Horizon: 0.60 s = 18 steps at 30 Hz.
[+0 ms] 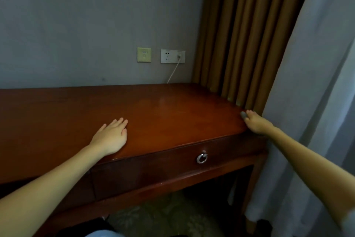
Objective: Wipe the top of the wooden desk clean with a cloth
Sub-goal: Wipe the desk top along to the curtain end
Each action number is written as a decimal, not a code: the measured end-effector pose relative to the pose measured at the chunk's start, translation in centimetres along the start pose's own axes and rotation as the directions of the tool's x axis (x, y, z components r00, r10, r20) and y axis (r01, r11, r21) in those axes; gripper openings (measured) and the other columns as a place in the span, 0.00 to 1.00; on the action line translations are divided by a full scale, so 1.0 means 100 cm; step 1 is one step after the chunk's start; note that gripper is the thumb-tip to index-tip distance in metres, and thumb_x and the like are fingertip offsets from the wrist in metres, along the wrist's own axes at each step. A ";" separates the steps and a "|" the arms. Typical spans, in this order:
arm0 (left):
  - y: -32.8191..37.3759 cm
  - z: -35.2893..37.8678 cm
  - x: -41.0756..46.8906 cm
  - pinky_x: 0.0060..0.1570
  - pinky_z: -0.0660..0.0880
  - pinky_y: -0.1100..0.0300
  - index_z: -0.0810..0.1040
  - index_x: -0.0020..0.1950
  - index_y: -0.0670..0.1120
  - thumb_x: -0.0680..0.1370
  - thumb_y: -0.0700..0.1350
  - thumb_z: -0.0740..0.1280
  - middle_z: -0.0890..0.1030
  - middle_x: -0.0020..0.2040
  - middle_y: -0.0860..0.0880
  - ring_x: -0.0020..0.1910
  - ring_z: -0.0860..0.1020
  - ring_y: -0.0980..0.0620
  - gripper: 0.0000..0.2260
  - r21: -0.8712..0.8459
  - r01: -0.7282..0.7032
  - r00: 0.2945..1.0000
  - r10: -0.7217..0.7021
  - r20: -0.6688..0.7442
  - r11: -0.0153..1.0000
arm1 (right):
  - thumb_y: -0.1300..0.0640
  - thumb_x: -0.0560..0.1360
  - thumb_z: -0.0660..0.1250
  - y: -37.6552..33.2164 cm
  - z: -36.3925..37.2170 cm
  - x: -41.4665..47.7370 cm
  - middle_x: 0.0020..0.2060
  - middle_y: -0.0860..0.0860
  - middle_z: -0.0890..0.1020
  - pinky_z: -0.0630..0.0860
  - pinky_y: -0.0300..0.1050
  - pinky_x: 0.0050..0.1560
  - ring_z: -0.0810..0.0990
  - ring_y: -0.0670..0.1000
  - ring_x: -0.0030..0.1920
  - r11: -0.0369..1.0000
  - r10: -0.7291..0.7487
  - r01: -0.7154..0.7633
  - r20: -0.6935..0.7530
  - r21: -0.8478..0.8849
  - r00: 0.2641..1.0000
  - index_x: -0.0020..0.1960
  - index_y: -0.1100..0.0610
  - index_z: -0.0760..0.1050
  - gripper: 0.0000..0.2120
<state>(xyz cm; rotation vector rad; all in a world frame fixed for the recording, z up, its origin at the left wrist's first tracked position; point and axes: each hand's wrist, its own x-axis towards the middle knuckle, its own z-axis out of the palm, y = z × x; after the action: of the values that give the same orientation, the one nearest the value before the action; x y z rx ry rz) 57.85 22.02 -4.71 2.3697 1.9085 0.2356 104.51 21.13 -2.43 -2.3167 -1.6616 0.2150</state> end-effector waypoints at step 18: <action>0.002 0.001 0.001 0.75 0.46 0.55 0.50 0.79 0.50 0.84 0.48 0.45 0.50 0.79 0.52 0.78 0.48 0.54 0.22 0.000 0.018 1.000 -0.018 -0.017 1.000 | 0.51 0.83 0.49 -0.234 0.076 -0.098 0.77 0.49 0.51 0.45 0.37 0.73 0.49 0.45 0.77 0.621 -0.763 0.783 0.251 0.026 0.596 0.78 0.55 0.47 0.25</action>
<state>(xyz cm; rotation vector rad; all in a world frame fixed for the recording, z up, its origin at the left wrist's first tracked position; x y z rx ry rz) 58.03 22.06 -4.78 2.3567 1.9363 0.2553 78.05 19.95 -2.75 -1.4087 -2.6759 0.2325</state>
